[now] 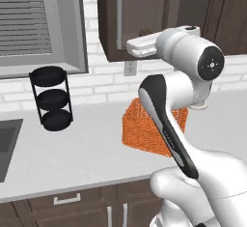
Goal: Open the cabinet, pick up the bread from the cabinet and place it in the basket. Then move the basket to the dining counter.
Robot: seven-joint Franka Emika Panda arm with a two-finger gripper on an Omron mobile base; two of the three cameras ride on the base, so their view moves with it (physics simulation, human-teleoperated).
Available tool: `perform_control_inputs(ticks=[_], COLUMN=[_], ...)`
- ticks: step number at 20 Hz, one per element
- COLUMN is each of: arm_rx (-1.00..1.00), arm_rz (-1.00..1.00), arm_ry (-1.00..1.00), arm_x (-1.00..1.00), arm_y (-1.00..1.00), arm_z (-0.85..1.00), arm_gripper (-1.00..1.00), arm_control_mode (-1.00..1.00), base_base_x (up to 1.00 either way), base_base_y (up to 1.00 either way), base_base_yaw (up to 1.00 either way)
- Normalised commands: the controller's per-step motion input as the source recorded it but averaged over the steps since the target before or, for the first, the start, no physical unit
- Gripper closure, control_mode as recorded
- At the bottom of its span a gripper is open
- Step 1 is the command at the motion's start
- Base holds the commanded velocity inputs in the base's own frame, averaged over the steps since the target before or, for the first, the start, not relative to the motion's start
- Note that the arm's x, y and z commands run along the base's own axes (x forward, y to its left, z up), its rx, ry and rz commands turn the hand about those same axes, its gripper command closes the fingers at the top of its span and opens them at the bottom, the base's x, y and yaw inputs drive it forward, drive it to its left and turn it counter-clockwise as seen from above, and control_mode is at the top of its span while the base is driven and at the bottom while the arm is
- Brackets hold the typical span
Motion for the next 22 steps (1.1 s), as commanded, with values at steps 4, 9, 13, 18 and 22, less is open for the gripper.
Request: perform_control_inputs(ticks=[4, 9, 13, 18, 22], arm_rx=[0.0, 0.0, 0.0, 0.01, 0.0], arm_rz=[0.0, 0.0, -0.02, -0.05, -0.04], arm_ry=[0.0, 0.0, 0.0, 0.01, 0.06], arm_x=[0.46, 0.28, 0.33, 0.4, 0.48], arm_y=[0.1, 0.24, 0.21, 0.22, 0.23], arm_z=[0.0, 0.0, 0.0, 0.0, 0.0], arm_gripper=[-1.0, -1.0, -1.0, -1.0, -1.0], arm_control_mode=[-1.0, -1.0, -1.0, -1.0, -1.0], base_base_x=[0.0, 0.0, 0.0, 0.0, 0.0], base_base_y=[0.0, 0.0, 0.0, 0.0, 0.0], base_base_yaw=[0.0, 0.0, 0.0, 0.0, 0.0])
